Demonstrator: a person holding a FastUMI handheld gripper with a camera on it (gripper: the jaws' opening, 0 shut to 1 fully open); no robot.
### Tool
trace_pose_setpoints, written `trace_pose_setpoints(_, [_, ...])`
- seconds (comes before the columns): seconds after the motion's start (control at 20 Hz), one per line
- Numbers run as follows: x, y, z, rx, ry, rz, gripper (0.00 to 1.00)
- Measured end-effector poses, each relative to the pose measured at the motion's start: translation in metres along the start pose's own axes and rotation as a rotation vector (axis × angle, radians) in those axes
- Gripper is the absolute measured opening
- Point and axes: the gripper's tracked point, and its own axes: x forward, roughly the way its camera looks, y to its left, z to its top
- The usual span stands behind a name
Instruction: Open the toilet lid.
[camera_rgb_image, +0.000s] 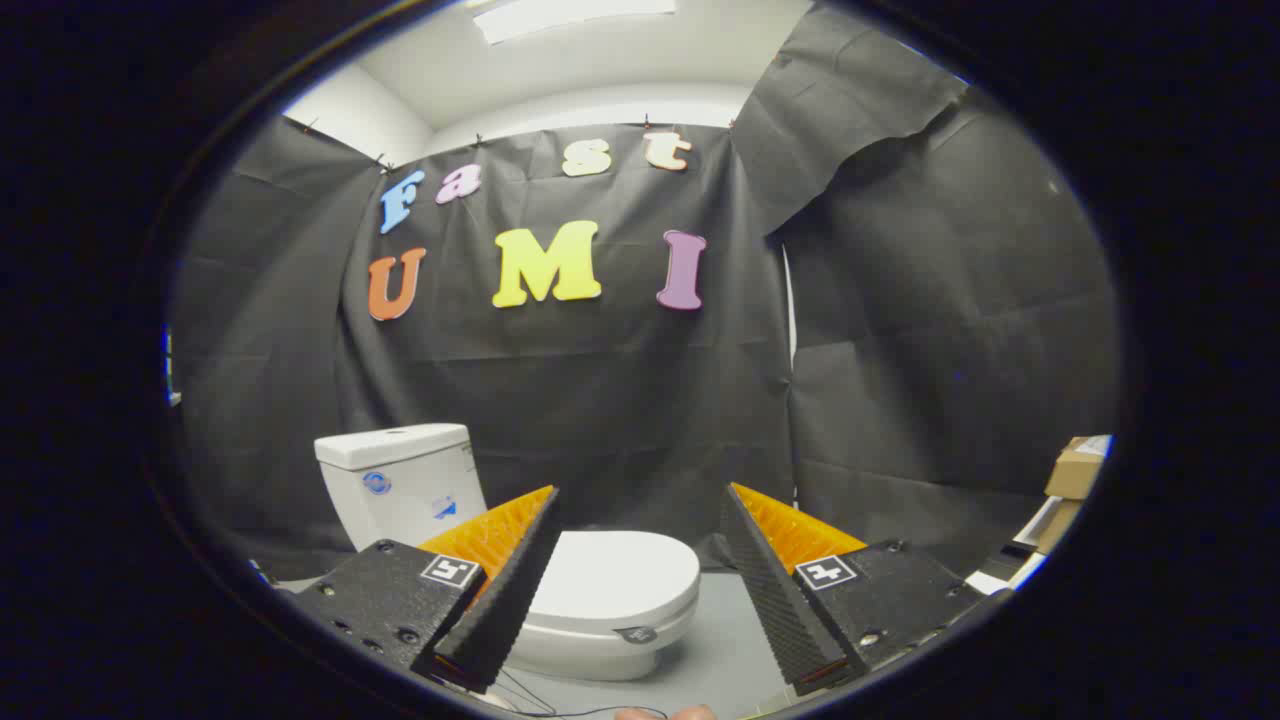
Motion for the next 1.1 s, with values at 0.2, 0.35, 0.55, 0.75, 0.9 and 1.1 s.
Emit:
trace_pose_setpoints(0.2, [-0.001, 0.002, 0.003, -0.011, -0.013, 0.004, 1.0])
trace_pose_setpoints(0.35, [0.001, 0.007, -0.004, -0.031, 0.0, 0.013, 1.0])
trace_pose_setpoints(0.55, [0.0, 0.01, -0.007, -0.047, 0.005, 0.02, 1.0])
trace_pose_setpoints(0.75, [0.0, 0.009, -0.009, -0.067, 0.007, 0.019, 1.0])
trace_pose_setpoints(0.9, [0.001, 0.01, -0.014, -0.064, 0.024, 0.018, 1.0])
trace_pose_setpoints(1.1, [0.003, 0.013, -0.021, -0.078, 0.04, 0.023, 1.0])
